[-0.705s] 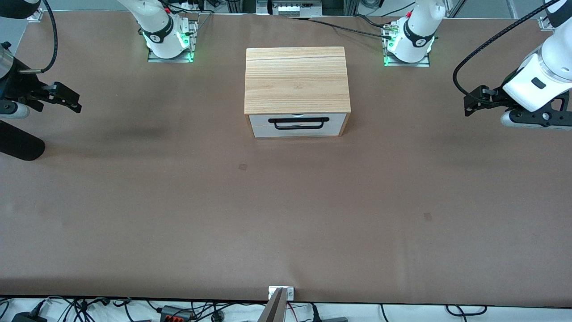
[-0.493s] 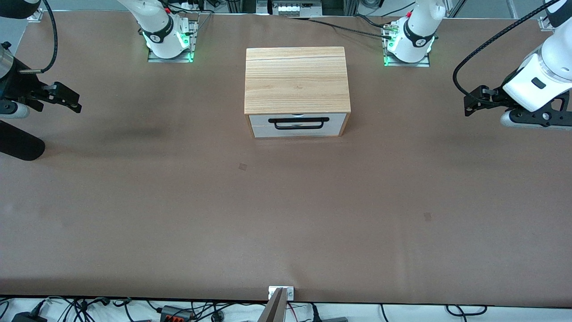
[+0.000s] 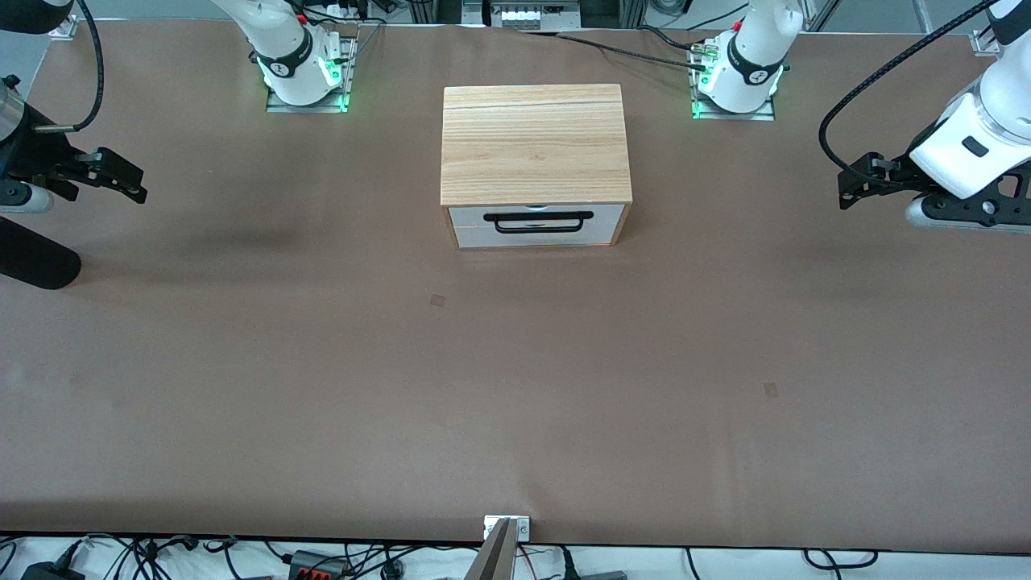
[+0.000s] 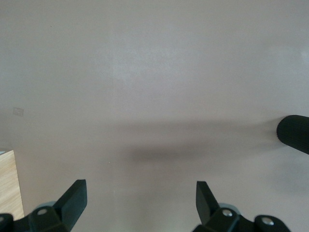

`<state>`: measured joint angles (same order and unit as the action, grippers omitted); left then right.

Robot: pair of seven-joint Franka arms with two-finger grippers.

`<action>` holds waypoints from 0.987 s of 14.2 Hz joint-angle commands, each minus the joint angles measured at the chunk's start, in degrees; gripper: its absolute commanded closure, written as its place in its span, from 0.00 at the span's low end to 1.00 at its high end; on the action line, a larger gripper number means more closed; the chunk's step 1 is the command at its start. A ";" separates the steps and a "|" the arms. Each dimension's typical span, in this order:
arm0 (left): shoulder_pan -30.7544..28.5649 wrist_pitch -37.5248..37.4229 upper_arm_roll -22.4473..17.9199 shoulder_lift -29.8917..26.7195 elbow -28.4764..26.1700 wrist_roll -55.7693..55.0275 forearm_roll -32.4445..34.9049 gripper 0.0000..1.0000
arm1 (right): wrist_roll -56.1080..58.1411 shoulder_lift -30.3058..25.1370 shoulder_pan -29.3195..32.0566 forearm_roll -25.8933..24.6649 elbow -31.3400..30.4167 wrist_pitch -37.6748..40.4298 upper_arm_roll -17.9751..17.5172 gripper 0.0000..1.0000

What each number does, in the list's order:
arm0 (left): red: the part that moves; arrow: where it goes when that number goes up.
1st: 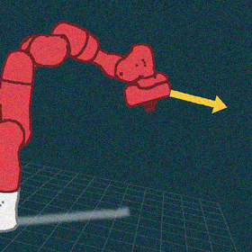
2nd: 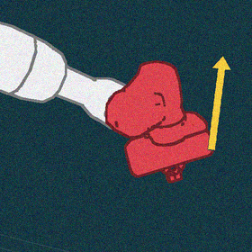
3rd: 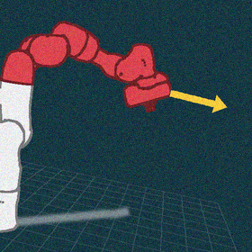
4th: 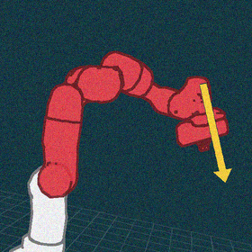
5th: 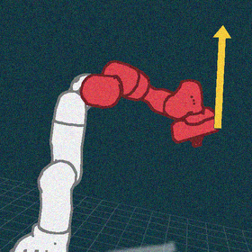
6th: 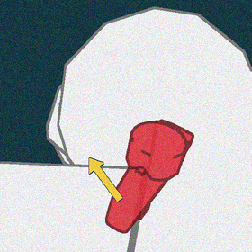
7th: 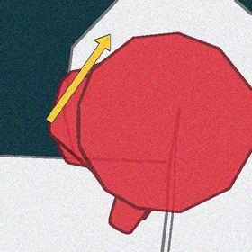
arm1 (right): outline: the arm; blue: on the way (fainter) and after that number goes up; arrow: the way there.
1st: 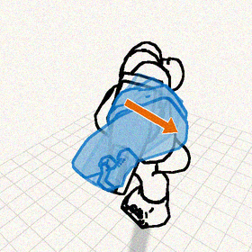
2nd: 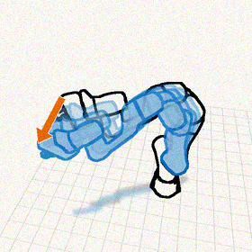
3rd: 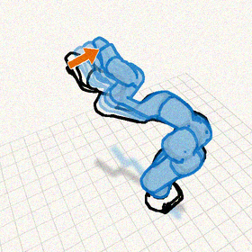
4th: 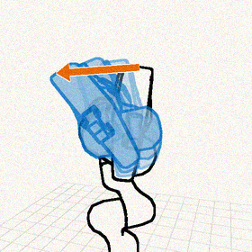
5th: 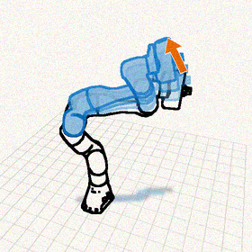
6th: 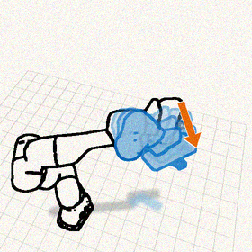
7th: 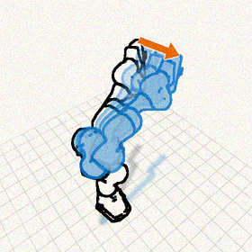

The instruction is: Pull top drawer with both arms simultaneously

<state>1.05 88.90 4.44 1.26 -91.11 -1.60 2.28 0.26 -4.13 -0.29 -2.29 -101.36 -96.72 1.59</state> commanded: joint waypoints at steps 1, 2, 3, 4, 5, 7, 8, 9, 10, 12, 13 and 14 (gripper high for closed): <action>0.01 -1.54 -0.04 1.12 2.16 0.54 0.36 0.00 | -0.17 0.35 0.20 -0.17 0.72 0.04 -0.01 0.00; 0.01 -1.63 -0.04 1.12 2.16 0.45 0.36 0.00 | -0.08 0.96 0.37 -0.17 0.64 0.04 -0.01 0.00; 0.18 -2.06 -0.04 1.12 2.16 0.37 0.27 0.00 | -0.08 2.01 0.37 -0.17 0.64 0.39 0.08 0.00; 0.36 -3.37 -0.04 1.12 2.16 0.45 0.27 0.00 | 0.36 2.28 0.64 -0.43 0.64 0.56 0.08 0.00; 0.53 -4.86 0.05 1.03 2.25 0.54 0.01 0.00 | 0.62 2.89 0.81 -0.61 0.64 0.56 0.08 0.00; 0.54 -7.85 0.05 1.03 2.25 0.63 -3.40 0.00 | 0.62 4.82 1.16 -0.70 0.81 0.48 0.08 0.00; 0.54 -10.04 0.05 1.03 2.25 0.80 -4.90 0.00 | 0.71 5.44 1.08 -0.87 0.99 0.48 0.08 0.00; 0.45 -11.89 0.05 1.03 2.25 1.07 -6.83 0.00 | 0.71 5.71 0.99 -0.87 1.16 0.48 0.08 0.00; 0.45 -12.69 0.05 1.03 2.25 1.16 -8.94 0.00 | 0.71 5.89 0.73 -0.87 1.16 0.48 -0.01 0.00; 0.80 -13.22 0.13 1.03 2.25 0.98 -11.93 0.00 | 0.71 7.90 0.46 -0.61 1.25 0.21 -0.27 0.00; 1.15 -13.58 0.05 1.03 2.25 0.89 -13.86 0.00 | 0.89 9.30 -0.15 -0.61 1.60 0.56 -0.45 0.00; 1.24 -13.67 0.05 1.11 2.25 0.89 -15.97 0.00 | 0.80 9.66 -0.50 -0.52 1.78 0.56 -0.45 0.00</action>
<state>1.94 77.04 4.59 1.29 -90.91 -1.60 -10.30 0.49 3.35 0.01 -2.30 -101.30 -96.76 1.42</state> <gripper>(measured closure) 0.000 0.000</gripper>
